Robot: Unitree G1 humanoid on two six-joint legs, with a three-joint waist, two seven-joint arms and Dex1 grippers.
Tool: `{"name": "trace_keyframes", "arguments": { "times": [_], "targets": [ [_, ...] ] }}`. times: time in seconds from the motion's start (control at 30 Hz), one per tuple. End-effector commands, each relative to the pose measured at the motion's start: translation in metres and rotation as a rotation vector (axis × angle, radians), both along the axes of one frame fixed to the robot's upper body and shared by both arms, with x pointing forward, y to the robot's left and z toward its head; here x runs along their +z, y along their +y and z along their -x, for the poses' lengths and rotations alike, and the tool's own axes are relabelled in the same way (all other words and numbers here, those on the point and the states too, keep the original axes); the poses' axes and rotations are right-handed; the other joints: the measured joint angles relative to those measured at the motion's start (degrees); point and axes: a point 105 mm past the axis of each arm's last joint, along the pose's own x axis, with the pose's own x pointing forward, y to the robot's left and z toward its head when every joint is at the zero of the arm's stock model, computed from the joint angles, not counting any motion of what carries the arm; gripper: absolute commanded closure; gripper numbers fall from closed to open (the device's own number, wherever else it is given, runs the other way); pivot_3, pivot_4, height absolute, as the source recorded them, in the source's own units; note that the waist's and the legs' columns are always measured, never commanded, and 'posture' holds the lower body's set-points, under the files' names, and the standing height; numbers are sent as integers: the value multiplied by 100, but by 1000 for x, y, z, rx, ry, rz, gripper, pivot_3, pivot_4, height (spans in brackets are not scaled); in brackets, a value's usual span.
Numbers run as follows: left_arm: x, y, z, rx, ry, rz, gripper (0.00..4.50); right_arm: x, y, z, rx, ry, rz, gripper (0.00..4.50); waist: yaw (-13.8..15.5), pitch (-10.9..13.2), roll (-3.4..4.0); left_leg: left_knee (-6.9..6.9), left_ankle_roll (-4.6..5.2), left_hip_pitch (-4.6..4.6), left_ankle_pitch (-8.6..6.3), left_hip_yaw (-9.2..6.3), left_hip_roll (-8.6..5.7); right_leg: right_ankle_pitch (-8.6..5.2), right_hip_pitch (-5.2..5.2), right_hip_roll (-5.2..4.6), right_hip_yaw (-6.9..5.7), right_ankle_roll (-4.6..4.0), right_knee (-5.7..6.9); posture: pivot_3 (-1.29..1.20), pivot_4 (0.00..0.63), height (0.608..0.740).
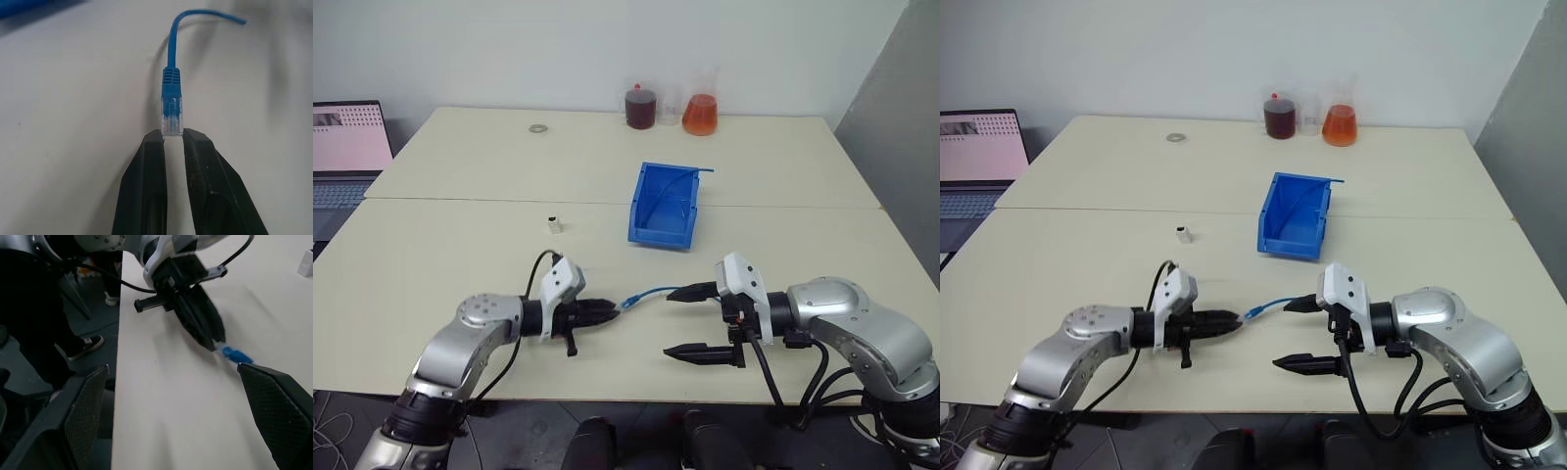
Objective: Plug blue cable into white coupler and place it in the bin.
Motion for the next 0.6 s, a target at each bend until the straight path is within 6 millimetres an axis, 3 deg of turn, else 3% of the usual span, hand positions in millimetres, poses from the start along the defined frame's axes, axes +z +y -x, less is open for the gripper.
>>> {"name": "trace_keyframes", "arguments": {
  "times": [0.03, 0.17, 0.23, 0.33, 0.6],
  "targets": [
    [36, -9, -5, -44, -57, 70, 4267, 3, -1, 2, -11, -5, -7, 0, -2, 1, -1, 0, 0, 0, 0, 1, -1, 0, 0, 0, 0, 0, 0, 0, 150, 740],
    [61, -19, -5, -104, -38, 140, 4267, -3, 3, -1, -75, 60, -35, 0, -10, 3, -5, 0, 0, 0, 0, 1, -2, 0, 0, 1, 0, 1, -1, 0, 150, 740],
    [71, -25, -2, -136, -23, 172, 4267, -5, 5, -13, -144, 76, -75, 0, -28, 5, -11, -2, 0, -1, 0, 1, 0, 0, 0, 3, 1, 1, -2, 0, 150, 740],
    [84, -29, 4, -177, 19, 218, 4267, 3, 6, -23, -193, 87, -148, 0, -32, 6, -11, -1, -1, -3, 0, 0, 2, 0, -3, 5, 3, 1, -1, 0, 150, 740],
    [89, -23, 20, -244, 116, 226, 4267, 26, -2, -33, -204, 154, -276, 0, -29, 6, -12, -1, -1, -4, 0, -1, 1, -1, -4, 5, 3, 0, -2, 0, 150, 740]
  ]
}}
